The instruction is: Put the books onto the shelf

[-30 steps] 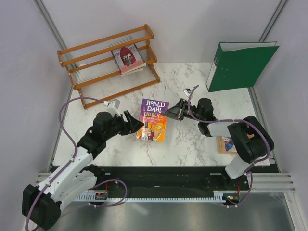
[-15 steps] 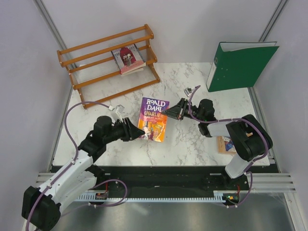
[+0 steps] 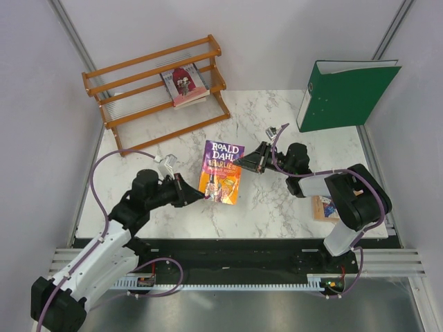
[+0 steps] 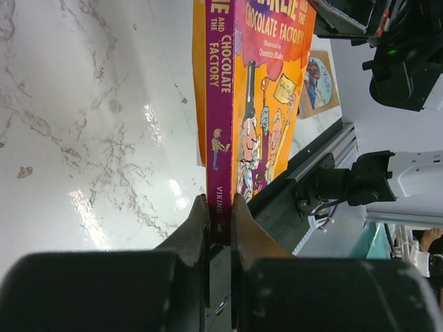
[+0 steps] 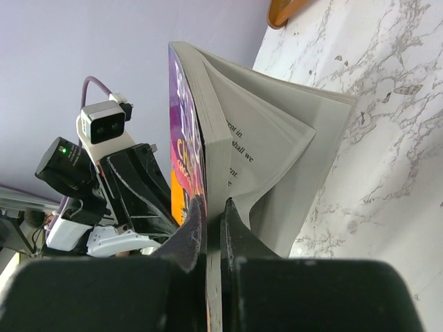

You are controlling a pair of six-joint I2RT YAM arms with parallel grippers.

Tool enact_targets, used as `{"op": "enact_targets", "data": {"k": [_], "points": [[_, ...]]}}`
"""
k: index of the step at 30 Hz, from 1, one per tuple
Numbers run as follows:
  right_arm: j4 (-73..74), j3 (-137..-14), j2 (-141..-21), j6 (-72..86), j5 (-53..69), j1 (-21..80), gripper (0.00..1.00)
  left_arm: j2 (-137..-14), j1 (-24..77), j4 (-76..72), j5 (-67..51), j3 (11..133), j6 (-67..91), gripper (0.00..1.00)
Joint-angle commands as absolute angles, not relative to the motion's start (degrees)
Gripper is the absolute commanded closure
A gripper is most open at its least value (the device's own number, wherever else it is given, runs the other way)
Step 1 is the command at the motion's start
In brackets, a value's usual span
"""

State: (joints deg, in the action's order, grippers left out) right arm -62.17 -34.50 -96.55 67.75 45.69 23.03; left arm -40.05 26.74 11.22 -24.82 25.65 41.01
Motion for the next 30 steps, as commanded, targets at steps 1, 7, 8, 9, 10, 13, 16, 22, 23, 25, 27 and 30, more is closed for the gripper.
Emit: {"op": "enact_targets", "data": {"k": [1, 7, 8, 9, 10, 13, 16, 22, 23, 25, 27, 30], "points": [[-67.2, -34.7, -96.9, 68.4, 45.9, 22.9, 0.96, -40.9, 26.8, 11.0, -27.0, 26.4, 41.0, 0.98], [-65.4, -34.5, -97.0, 68.2, 45.1, 22.6, 0.63, -41.4, 26.8, 10.1, -26.4, 26.7, 41.8, 0.98], [-65.0, -34.4, -96.9, 67.9, 44.6, 22.4, 0.52, -41.2, 26.7, 9.6, -26.3, 26.7, 42.9, 0.98], [-64.3, -34.2, -96.6, 67.3, 44.2, 22.2, 0.47, -41.0, 26.8, 8.2, -25.9, 26.8, 43.5, 0.98], [-62.9, -33.9, -96.4, 66.9, 44.0, 21.9, 0.43, -41.0, 26.7, 7.5, -25.8, 26.9, 44.0, 0.98], [-58.2, -33.8, -95.0, 64.3, 43.6, 21.0, 0.30, -41.1, 26.7, 4.4, -25.4, 28.0, 46.2, 0.98], [-51.2, -34.5, -92.7, 59.9, 42.7, 20.5, 0.22, -43.0, 26.7, 2.0, -26.0, 30.0, 46.9, 0.98], [-40.3, -35.6, -88.2, 53.5, 40.2, 19.7, 0.15, -47.2, 26.4, 0.3, -25.9, 35.5, 45.4, 0.98], [-40.0, -35.7, -87.9, 53.0, 40.2, 19.6, 0.14, -47.9, 25.9, 0.3, -26.4, 36.3, 45.2, 0.98], [-39.7, -35.6, -88.1, 52.8, 40.4, 19.4, 0.14, -49.8, 25.0, -2.3, -27.6, 37.6, 45.5, 0.98], [-39.8, -35.5, -88.4, 53.0, 40.5, 19.2, 0.14, -50.9, 22.6, -6.2, -30.2, 37.8, 47.5, 0.98], [-40.3, -35.4, -88.9, 53.1, 40.7, 19.2, 0.14, -52.0, 17.3, -15.5, -35.4, 35.7, 53.3, 0.98]]}}
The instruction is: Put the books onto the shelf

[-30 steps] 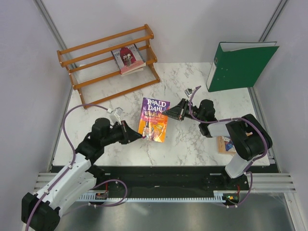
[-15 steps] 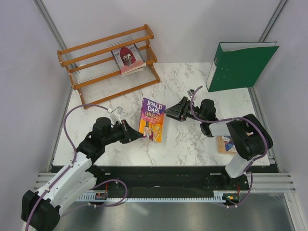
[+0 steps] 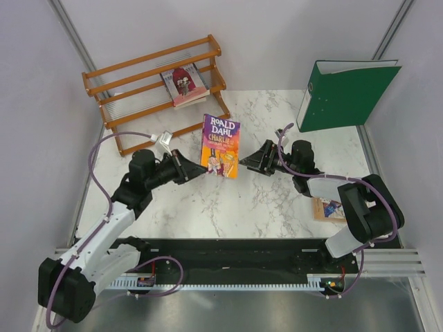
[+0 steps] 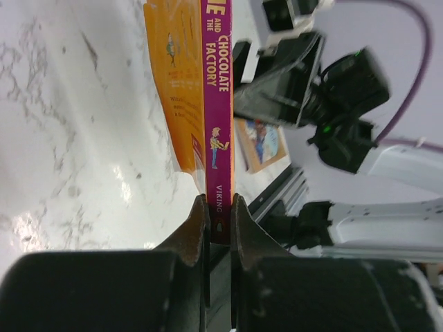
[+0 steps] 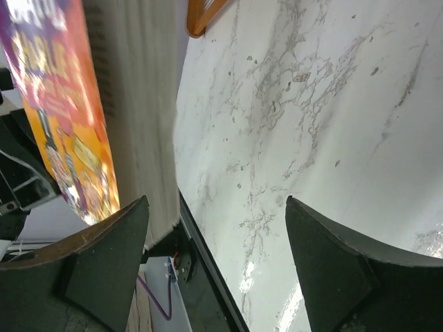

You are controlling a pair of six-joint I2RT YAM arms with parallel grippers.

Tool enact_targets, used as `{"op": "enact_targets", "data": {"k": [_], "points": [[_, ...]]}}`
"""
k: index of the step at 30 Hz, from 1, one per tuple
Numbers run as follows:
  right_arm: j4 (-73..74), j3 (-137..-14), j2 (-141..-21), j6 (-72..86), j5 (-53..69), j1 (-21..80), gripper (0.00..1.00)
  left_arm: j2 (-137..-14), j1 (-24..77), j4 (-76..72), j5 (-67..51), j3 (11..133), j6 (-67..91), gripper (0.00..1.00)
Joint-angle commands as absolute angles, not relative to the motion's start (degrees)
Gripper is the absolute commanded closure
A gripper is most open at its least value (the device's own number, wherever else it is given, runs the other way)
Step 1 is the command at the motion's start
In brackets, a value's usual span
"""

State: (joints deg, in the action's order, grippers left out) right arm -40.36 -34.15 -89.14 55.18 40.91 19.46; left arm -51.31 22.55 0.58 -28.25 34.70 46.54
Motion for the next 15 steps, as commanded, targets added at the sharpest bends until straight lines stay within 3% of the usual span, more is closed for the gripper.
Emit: {"op": "enact_targets", "data": {"k": [1, 9, 15], "points": [[-40.4, -35.3, -89.0, 53.1, 40.8, 19.2, 0.14, -52.6, 15.8, -18.7, -36.8, 33.9, 55.3, 0.98], [-40.5, -35.3, -89.6, 52.9, 41.0, 19.1, 0.13, -60.5, 1.5, -52.8, -50.2, 26.8, 76.3, 0.98], [-40.7, -35.3, -90.1, 52.8, 41.1, 19.1, 0.13, -66.8, -5.0, -65.3, -53.9, 25.8, 85.4, 0.98]]}}
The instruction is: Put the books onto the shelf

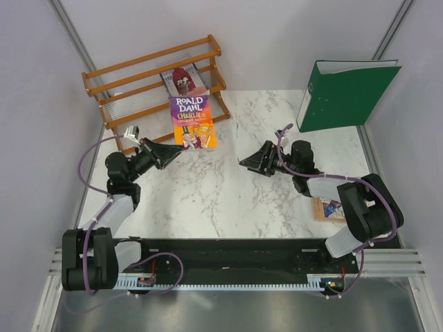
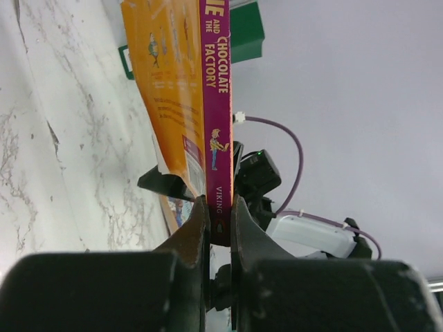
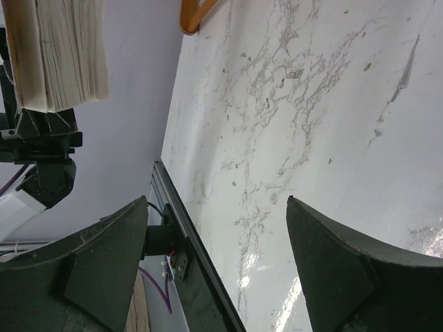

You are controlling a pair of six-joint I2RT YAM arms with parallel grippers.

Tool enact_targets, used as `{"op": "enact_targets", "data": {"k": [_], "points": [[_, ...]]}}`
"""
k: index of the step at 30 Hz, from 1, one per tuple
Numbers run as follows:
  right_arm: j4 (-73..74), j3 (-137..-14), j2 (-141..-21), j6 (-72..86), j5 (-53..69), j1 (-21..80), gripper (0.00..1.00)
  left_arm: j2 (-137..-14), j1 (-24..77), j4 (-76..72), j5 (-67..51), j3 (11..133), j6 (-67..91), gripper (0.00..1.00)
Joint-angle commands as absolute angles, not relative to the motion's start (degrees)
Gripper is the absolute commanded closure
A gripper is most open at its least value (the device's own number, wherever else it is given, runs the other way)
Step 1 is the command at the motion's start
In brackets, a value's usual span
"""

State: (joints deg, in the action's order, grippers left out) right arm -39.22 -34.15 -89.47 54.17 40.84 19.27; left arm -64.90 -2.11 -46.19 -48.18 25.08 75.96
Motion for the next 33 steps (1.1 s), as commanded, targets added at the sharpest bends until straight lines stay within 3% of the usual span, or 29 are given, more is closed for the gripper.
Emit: {"op": "enact_targets", "data": {"k": [1, 14, 33], "points": [[-40.7, -35.3, -90.3, 52.8, 41.2, 19.1, 0.13, -67.6, -5.9, -67.6, -54.3, 26.1, 86.8, 0.98], [-41.4, -35.2, -91.1, 53.3, 41.4, 19.1, 0.12, -86.2, -12.1, -95.3, -58.1, 27.9, 107.7, 0.98], [-43.2, -34.9, -92.9, 54.1, 41.8, 19.1, 0.11, -82.6, -21.8, -95.3, -67.1, 29.6, 109.1, 0.98]]}}
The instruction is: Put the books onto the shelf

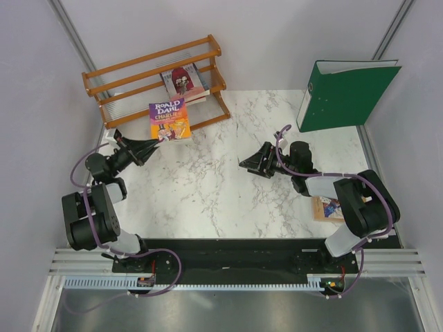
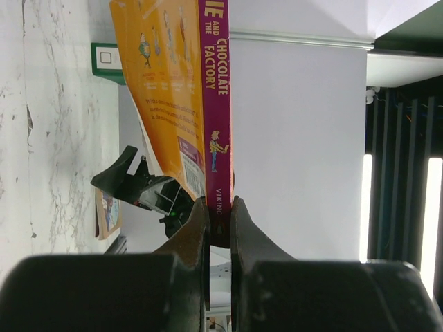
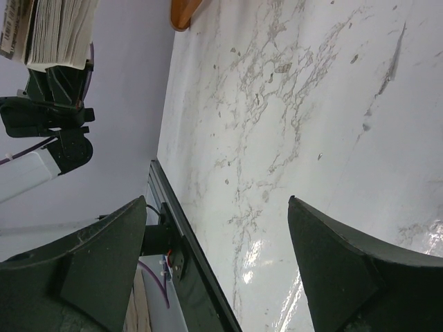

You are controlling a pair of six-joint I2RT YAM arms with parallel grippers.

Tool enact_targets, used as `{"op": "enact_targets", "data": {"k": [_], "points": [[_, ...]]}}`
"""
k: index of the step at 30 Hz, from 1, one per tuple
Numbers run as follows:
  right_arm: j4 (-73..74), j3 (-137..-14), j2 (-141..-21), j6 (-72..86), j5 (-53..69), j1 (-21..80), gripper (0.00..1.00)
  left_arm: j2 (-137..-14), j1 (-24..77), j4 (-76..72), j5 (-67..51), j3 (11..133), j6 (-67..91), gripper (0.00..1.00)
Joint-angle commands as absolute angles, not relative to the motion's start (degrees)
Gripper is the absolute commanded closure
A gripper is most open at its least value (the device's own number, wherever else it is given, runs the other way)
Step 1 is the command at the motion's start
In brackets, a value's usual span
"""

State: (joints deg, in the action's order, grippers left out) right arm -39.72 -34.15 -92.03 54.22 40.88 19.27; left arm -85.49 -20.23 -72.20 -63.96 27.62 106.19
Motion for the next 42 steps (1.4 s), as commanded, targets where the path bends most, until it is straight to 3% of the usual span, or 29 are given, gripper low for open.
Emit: {"op": "enact_targets", "data": {"k": [1, 19, 42], "points": [[-43.3, -34.9, -93.0, 54.1, 41.8, 19.1, 0.10, -82.6, -22.0, -95.3, -67.9, 29.6, 109.5, 0.98], [-45.4, -34.5, -94.0, 55.7, 42.5, 19.1, 0.09, -80.2, -28.0, -95.3, -66.9, 29.6, 110.5, 0.98], [-47.9, -34.2, -95.6, 56.9, 42.9, 19.0, 0.08, -100.0, -29.8, -95.3, -61.3, 50.0, 112.3, 0.98]]}}
